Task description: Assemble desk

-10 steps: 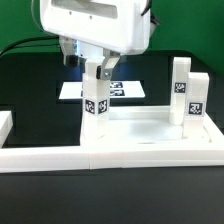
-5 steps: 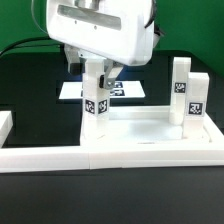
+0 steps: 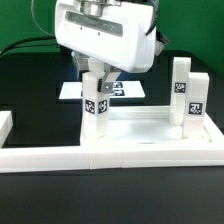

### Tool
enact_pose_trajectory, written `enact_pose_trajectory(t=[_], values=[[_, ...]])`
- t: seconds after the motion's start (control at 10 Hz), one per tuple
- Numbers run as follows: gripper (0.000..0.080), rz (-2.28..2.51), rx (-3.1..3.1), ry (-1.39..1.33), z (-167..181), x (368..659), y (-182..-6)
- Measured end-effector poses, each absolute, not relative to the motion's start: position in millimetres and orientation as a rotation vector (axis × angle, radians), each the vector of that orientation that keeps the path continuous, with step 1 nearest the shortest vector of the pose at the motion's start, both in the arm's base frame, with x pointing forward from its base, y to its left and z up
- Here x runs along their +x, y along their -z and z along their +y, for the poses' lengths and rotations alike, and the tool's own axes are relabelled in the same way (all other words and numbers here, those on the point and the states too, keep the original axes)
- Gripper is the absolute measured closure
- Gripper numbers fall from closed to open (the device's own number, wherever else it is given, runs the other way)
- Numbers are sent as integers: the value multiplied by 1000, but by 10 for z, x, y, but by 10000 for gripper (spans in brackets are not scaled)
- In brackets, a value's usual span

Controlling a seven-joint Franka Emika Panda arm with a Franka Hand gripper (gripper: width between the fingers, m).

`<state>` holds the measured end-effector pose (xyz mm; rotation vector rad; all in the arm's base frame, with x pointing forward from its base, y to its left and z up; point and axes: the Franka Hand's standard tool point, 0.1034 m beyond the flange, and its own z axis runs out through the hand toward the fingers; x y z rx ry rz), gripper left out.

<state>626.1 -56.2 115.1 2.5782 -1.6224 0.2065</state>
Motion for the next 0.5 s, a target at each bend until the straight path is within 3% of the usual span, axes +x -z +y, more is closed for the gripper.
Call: enact_pose_trajectory(t=[0.1, 0.5], values=[[512, -1710, 2526, -211, -563, 6260, -1149], [511, -2059, 2272, -231, -578, 6253, -1134]])
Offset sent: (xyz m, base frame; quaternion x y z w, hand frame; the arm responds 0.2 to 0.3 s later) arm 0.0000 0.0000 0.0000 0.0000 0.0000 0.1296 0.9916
